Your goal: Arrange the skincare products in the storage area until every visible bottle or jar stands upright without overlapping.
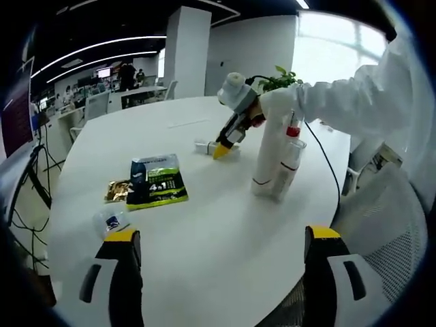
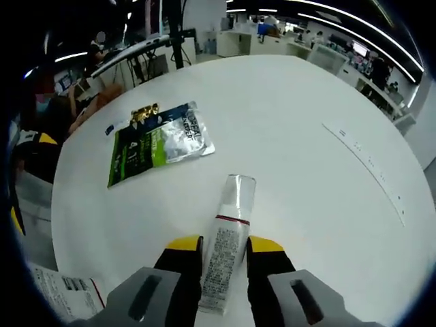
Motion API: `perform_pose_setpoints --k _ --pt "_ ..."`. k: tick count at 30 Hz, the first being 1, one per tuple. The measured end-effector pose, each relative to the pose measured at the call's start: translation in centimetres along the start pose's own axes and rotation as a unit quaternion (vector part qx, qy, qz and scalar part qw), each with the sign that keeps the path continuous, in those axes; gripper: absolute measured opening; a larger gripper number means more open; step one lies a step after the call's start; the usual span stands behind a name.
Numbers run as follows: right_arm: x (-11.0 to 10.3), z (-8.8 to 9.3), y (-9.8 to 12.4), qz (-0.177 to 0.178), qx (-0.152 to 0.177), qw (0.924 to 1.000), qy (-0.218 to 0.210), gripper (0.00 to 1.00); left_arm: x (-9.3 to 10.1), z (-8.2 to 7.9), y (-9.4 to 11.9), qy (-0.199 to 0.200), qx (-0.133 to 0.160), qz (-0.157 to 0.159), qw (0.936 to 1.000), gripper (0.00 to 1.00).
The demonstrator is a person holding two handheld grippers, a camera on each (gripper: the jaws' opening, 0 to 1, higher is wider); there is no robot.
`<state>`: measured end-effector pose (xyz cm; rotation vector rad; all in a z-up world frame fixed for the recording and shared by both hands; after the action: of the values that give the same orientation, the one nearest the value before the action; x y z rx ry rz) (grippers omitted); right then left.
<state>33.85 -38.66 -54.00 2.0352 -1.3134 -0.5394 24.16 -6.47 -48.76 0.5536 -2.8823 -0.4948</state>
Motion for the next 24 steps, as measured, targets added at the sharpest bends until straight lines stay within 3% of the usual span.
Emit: perform_pose_setpoints --k 14,24 --pt "-0.4 0.8 0.9 -0.018 -0.032 0.9993 0.004 0.14 -0.1 -0.1 0.2 -0.011 0.001 0.002 0.9999 0.94" --pt "0.3 0.4 3.4 -0.005 -0.006 0.9998 -0.016 0.14 0.1 -0.2 0.1 -0.020 -0.001 0.003 0.9998 0.98"
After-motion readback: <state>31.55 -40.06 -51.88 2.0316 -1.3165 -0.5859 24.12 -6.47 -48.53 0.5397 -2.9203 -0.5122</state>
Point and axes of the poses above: the point that each gripper's makers call its tool centre point, and the gripper's own axes: y roughly backward along the fingers, x roughly to its right, z roughly out of its underside, the point moved 9 cm from there along y, roughly backward along the fingers, and after that the axes turned 13 degrees about x, right-handed, at the moved point
